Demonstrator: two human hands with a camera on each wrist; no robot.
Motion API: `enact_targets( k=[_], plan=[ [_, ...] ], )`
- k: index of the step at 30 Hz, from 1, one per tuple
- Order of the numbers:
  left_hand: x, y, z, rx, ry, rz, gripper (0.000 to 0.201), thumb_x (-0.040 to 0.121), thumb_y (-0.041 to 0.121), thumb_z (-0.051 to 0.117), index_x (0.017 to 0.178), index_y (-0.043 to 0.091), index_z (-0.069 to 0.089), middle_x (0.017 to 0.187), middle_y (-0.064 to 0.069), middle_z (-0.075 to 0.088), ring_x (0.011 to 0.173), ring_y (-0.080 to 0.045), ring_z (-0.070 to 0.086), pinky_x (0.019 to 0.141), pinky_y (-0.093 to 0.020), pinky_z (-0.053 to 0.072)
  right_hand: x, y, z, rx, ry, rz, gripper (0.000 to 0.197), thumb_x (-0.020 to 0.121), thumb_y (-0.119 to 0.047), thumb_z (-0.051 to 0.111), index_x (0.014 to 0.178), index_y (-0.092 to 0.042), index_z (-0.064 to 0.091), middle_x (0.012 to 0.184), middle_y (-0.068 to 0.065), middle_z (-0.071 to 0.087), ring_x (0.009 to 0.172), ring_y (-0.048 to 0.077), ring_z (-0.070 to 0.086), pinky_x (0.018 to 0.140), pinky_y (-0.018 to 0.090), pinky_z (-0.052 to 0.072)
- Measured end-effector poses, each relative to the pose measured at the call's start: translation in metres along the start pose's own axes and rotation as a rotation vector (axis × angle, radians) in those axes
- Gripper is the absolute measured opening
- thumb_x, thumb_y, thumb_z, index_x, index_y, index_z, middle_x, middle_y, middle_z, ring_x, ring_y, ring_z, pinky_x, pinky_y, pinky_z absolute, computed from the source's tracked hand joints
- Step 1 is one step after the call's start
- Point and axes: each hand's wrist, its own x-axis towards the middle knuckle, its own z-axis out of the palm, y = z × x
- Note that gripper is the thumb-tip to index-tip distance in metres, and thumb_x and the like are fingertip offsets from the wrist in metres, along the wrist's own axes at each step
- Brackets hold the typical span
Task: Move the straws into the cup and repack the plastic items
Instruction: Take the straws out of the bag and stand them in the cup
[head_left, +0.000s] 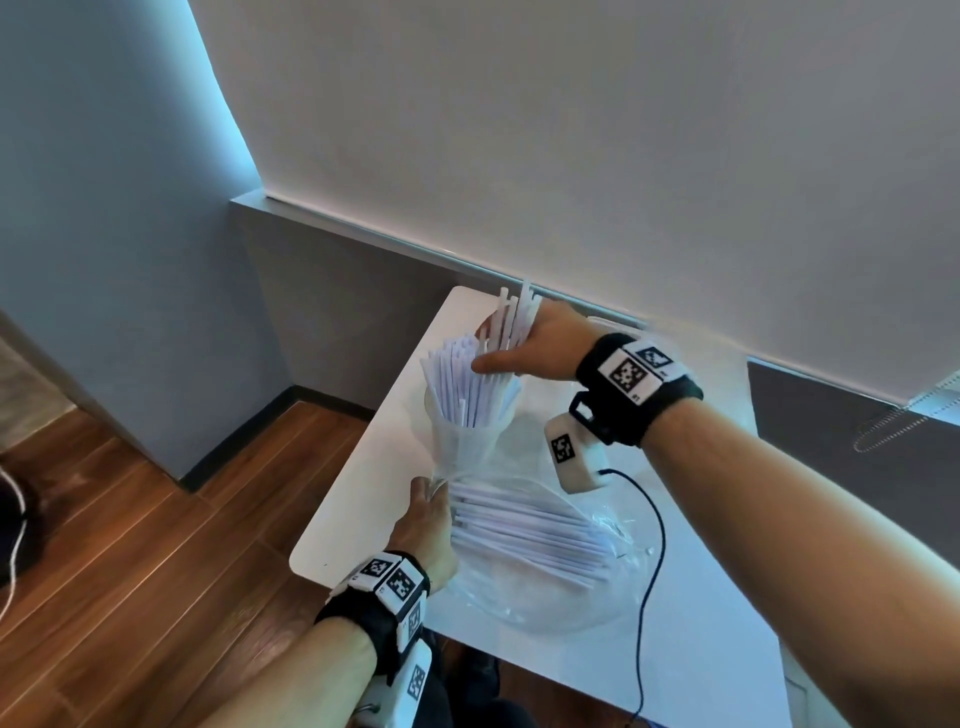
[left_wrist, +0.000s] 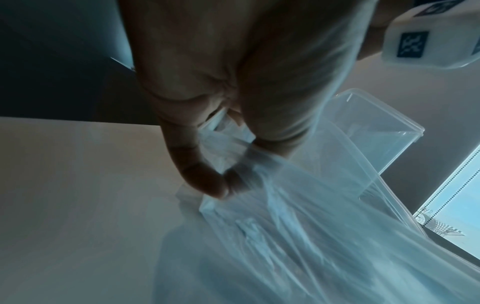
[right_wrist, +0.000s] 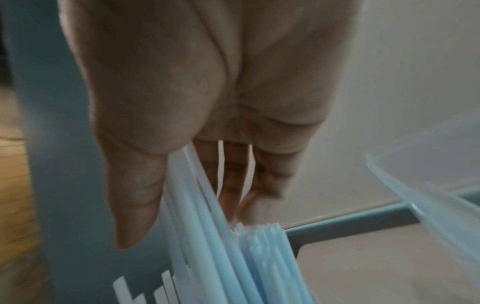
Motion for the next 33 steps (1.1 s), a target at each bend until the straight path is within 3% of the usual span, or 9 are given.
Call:
enact_targets(
  k=[4,9,13,16,20,25,27,30,33],
  plan=[
    [-0.001,0.000,0.001,0.013,0.016,0.001,0.078,0.075,-0.010,0.052,0.142,0.020,0.028,0.125,0.000,0.026,0.100,-0.025,0.059,0.093,-0.029,0.049,0.007,0.011,0.001,0.096,0.207,0.014,0.066,0.066,-0.050,0.086,0.121,-0.029,0.058,0.107,-0.010,0.064,0.092,0.011,0.064,0.091,0.030,0.051],
    [-0.001,-0.001,0.001,0.008,0.007,0.010,0.083,0.075,-0.011,0.052,0.146,0.022,0.025,0.129,0.000,0.024,0.101,-0.026,0.059,0.095,-0.032,0.049,0.001,0.011,0.008,0.231,0.481,-0.151,0.085,0.070,-0.035,0.087,0.139,-0.030,0.037,0.130,-0.004,0.051,0.102,0.012,0.059,0.085,0.026,0.051],
    [0.000,0.000,0.001,-0.006,-0.001,0.016,0.087,0.075,-0.011,0.053,0.149,0.024,0.022,0.137,-0.001,0.022,0.110,-0.027,0.058,0.099,-0.034,0.048,-0.005,0.016,0.042,-0.119,0.343,-0.260,0.060,0.099,-0.038,0.051,0.150,-0.014,0.032,0.153,0.007,0.038,0.141,0.023,0.035,0.114,0.037,0.031],
    [-0.001,0.000,0.001,-0.012,0.000,0.017,0.089,0.075,-0.009,0.053,0.150,0.024,0.019,0.138,-0.001,0.022,0.111,-0.028,0.057,0.099,-0.034,0.048,-0.014,0.023,0.069,-0.377,0.092,-0.237,0.060,0.102,-0.044,0.025,0.154,-0.014,0.023,0.161,0.003,0.023,0.150,0.020,0.015,0.119,0.043,0.020],
    [0.000,0.000,0.001,-0.006,-0.004,0.003,0.087,0.076,-0.009,0.051,0.149,0.024,0.019,0.135,0.000,0.023,0.109,-0.026,0.057,0.097,-0.029,0.047,-0.023,0.024,0.077,-0.311,0.224,-0.251,0.062,0.103,-0.046,0.026,0.156,-0.020,0.007,0.164,-0.004,0.003,0.151,0.014,-0.001,0.121,0.034,0.000],
    [0.001,0.001,0.002,0.016,-0.001,-0.012,0.084,0.077,-0.008,0.054,0.148,0.022,0.022,0.137,-0.001,0.023,0.112,-0.026,0.057,0.098,-0.030,0.048,-0.024,0.023,0.088,-0.583,0.116,-0.284,0.062,0.102,-0.051,0.024,0.156,-0.021,0.017,0.164,-0.004,0.009,0.151,0.017,0.002,0.121,0.047,0.009],
    [0.002,-0.001,0.002,0.021,0.007,-0.005,0.082,0.076,-0.007,0.056,0.147,0.022,0.025,0.135,-0.001,0.024,0.110,-0.026,0.058,0.096,-0.031,0.050,-0.030,0.021,0.085,-0.529,0.210,-0.292,0.056,0.102,-0.046,0.029,0.153,-0.021,0.027,0.163,-0.004,0.016,0.151,0.017,0.008,0.120,0.045,0.009],
    [0.001,-0.002,0.002,0.089,0.011,-0.005,0.082,0.076,-0.005,0.056,0.146,0.020,0.024,0.136,-0.002,0.023,0.110,-0.027,0.058,0.097,-0.032,0.050,-0.054,0.013,0.087,-0.361,0.475,-0.481,0.034,0.092,-0.019,0.044,0.121,-0.016,0.061,0.131,0.004,0.059,0.119,0.024,0.055,0.097,0.042,0.041],
    [0.001,-0.001,0.002,0.066,0.008,0.019,0.076,0.075,-0.006,0.056,0.140,0.021,0.029,0.132,-0.002,0.026,0.098,-0.025,0.062,0.090,-0.035,0.053,-0.095,0.024,0.123,-0.202,0.322,-0.538,0.027,0.079,-0.008,0.041,0.088,-0.012,0.066,0.089,0.002,0.065,0.062,0.022,0.060,0.053,0.032,0.051]
  ],
)
